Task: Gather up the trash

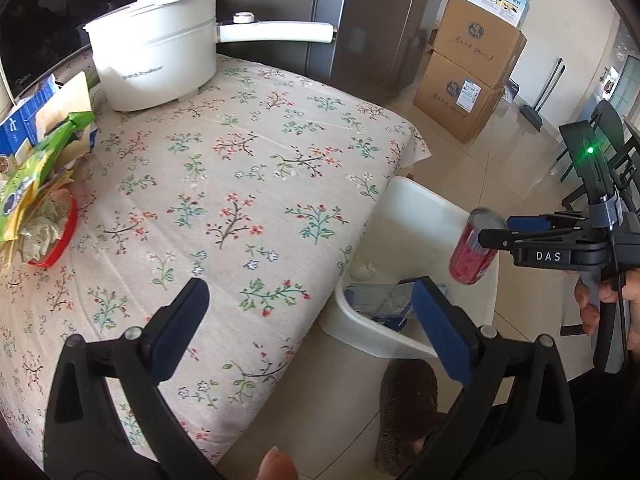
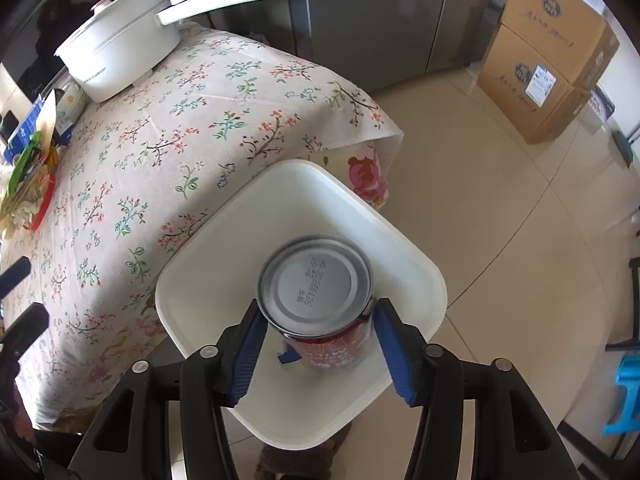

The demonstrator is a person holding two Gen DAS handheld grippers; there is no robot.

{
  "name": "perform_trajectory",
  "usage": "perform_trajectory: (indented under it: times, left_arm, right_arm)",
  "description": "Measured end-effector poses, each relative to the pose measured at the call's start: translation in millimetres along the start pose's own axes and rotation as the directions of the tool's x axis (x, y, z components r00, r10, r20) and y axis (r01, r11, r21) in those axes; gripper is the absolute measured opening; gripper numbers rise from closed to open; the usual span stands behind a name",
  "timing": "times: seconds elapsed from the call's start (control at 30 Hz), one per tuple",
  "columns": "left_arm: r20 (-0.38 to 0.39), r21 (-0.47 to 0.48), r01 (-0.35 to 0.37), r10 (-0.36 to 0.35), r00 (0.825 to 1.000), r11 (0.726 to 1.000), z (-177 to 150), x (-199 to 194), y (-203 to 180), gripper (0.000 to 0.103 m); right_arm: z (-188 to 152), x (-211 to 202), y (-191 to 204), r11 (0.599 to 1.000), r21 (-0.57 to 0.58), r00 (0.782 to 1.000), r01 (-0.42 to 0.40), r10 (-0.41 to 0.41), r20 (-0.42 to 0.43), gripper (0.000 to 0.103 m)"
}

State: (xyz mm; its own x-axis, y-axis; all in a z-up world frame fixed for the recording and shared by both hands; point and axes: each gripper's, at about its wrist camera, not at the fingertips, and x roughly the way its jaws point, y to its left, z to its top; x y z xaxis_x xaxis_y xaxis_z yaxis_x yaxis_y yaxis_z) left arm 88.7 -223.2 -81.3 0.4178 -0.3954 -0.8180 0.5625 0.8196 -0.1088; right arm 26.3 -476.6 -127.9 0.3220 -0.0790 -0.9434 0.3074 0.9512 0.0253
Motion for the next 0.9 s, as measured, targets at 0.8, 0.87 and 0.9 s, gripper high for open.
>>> perform_trajectory:
  times: [0.8, 0.87, 0.9]
  left_arm:
    - [0.063, -0.158, -0.245, 0.257, 0.964, 0.957, -21.5, -67.2, 128.9, 0.102]
    - [0.068, -0.163, -0.277, 0.290, 0.954, 0.947, -21.3, -67.2, 139.0, 0.102]
    - [0.072, -0.162, -0.292, 0.306, 0.949, 0.943, -20.6, -66.3, 144.1, 0.102]
  right_arm:
    - [34.6, -38.3, 111.9, 0.992, -0.072, 0.986, -0.103, 0.112, 0.126, 0.079]
    - [36.2, -41.3, 122.4, 0.990, -0.080, 0.983, -0.116, 0.126, 0.134, 0.080]
    - [36.8, -41.8, 126.8, 0.989, -0.082, 0.982, -0.120, 0.131, 0.137, 0.080]
